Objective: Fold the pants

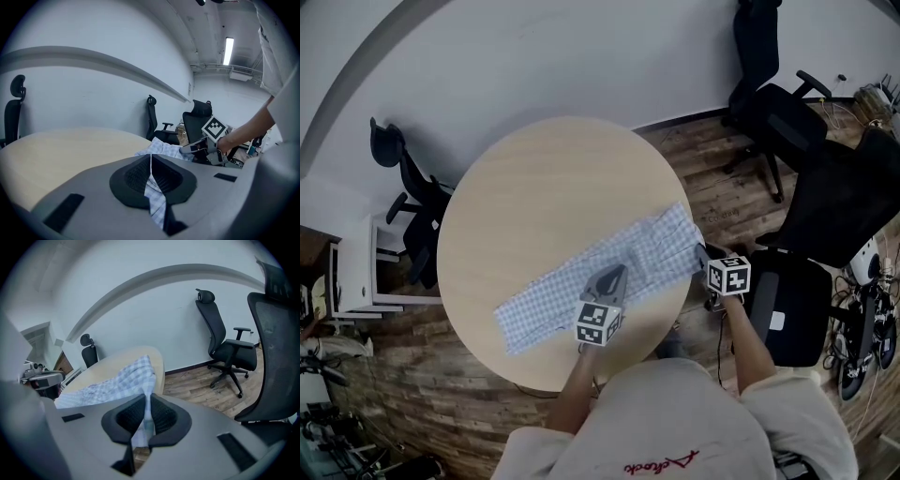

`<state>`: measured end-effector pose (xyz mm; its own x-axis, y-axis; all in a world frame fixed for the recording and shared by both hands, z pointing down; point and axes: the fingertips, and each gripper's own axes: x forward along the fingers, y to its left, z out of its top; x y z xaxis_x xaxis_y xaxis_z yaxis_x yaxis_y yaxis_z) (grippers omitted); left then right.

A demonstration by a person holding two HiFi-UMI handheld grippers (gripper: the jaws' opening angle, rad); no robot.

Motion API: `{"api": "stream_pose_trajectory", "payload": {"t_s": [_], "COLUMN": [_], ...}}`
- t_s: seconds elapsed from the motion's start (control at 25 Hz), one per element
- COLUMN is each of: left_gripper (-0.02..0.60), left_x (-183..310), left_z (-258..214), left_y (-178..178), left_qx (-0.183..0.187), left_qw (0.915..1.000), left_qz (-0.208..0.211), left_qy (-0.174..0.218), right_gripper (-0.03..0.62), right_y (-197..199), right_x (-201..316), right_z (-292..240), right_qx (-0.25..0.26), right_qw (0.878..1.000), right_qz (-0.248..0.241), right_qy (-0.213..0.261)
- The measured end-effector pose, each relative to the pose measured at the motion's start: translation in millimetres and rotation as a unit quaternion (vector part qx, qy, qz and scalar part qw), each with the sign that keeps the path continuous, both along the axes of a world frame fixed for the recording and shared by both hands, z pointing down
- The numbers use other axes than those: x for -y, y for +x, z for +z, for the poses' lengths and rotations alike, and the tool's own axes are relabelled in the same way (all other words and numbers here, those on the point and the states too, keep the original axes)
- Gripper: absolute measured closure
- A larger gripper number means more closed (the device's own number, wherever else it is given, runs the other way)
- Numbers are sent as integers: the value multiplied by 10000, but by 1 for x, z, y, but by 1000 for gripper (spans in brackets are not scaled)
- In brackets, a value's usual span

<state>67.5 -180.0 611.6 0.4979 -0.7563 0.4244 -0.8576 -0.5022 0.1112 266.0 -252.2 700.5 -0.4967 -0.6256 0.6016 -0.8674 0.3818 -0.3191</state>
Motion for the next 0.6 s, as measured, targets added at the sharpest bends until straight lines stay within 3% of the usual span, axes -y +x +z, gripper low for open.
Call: {"api": "stream_pose_trajectory", "payload": {"t_s": [0.32,0.6], "left_gripper": [545,545], "left_x": [-43,-91], "left_z": [-10,-27], "left_y": [-41,-91], "left_qx": [-175,-424], "left_qw": [9995,9972], "left_qz": [-173,-429], "left_qy": [175,447], "right_gripper": [540,540], "right_y": [-29,-112], "right_x": [-18,-51], "right_z": [-58,-123], "right_qx": [-384,-1014], "right_qw": [9958,9754], "right_qz": [-144,-915], "right_qy": [820,1732]}}
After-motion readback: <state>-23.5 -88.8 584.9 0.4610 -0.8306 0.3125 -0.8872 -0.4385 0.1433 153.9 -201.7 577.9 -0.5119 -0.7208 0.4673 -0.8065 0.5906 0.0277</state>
